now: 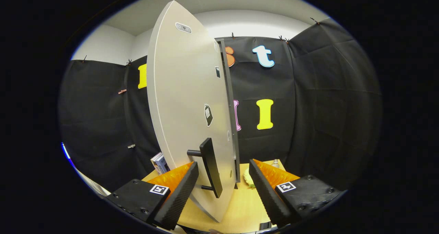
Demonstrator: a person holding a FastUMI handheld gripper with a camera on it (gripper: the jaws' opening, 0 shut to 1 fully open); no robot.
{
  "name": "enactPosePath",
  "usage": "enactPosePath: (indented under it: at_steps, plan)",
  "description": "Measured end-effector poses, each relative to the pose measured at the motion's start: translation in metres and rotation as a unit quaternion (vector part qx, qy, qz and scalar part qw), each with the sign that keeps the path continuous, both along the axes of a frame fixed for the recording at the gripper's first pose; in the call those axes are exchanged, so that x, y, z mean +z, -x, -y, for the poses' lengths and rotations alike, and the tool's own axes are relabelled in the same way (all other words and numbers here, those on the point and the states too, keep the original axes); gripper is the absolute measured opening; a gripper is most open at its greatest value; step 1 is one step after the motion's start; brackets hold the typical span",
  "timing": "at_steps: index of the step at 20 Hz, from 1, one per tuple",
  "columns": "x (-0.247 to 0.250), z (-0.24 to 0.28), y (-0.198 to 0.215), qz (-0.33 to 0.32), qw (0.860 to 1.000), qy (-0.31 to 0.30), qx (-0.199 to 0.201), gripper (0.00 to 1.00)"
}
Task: Open the shoe cabinet door, grab the shoes and put them into the shoe cabinet, then close the shoe cabinet door.
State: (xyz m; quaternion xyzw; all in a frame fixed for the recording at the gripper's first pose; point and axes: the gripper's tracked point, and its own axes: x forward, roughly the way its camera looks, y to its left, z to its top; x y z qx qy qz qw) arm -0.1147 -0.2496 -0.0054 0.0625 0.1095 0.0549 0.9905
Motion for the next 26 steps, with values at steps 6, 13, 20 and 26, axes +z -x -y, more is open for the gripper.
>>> enactPosePath:
  at_steps: [6, 13, 20, 26]
  plan:
    - [-0.005, -0.057, -0.015, -0.004, 1.000, -0.007, -0.011, 0.98]
    - [-0.014, -0.112, -0.041, -0.004, 1.000, -0.007, -0.029, 0.98]
    - [-0.020, -0.170, -0.071, -0.002, 1.000, -0.002, -0.008, 0.98]
    - [-0.023, -0.204, -0.073, -0.001, 1.000, 0.003, 0.017, 0.98]
